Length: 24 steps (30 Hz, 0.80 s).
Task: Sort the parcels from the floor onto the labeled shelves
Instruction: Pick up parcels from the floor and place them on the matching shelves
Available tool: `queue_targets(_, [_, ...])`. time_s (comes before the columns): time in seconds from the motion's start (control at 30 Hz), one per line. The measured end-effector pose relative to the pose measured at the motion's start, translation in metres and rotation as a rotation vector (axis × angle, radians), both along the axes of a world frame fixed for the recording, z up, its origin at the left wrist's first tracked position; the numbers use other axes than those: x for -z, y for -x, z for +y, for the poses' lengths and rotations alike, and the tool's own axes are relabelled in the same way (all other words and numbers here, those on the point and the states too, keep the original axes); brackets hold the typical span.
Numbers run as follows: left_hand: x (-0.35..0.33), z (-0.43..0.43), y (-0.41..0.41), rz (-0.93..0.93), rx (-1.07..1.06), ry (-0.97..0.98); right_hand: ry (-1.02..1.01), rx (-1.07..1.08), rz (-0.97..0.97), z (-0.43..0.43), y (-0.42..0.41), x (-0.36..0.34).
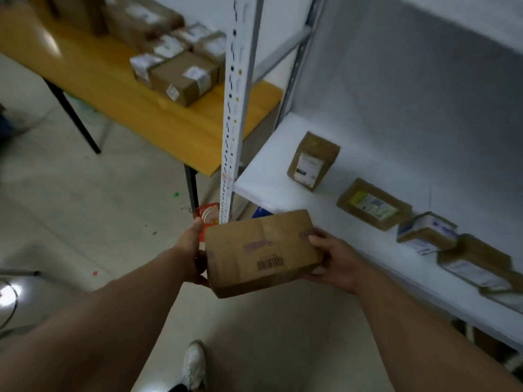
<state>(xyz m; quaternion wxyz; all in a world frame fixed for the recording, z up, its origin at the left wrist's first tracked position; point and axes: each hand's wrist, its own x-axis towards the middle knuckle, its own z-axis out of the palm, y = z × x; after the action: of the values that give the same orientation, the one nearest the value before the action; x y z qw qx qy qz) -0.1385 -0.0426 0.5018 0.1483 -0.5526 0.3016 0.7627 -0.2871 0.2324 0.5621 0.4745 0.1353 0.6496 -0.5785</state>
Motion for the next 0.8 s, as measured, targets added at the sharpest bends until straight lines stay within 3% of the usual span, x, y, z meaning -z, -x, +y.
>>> queue_targets(0.13, [-0.063,0.014,-0.001,0.246,0.035,0.006,0.102,-0.069,0.122,0.027,0.002,-0.078])
queue_targets(0.23, [-0.115,0.031,-0.001,0.385,0.07,0.102,0.104,0.005,0.18,0.049,-0.002,-0.133])
queue_targets(0.43, [-0.209,0.059,0.003,0.645,0.147,0.111,0.098,0.129,0.375,0.099,-0.021,-0.216])
queue_targets(0.53, [-0.244,0.077,0.006,0.719,0.165,0.185,0.142,0.208,0.417,0.116,-0.034,-0.237])
queue_targets(0.8, [-0.31,0.115,0.009,0.804,0.417,0.457,0.058,0.171,0.603,0.146,-0.054,-0.272])
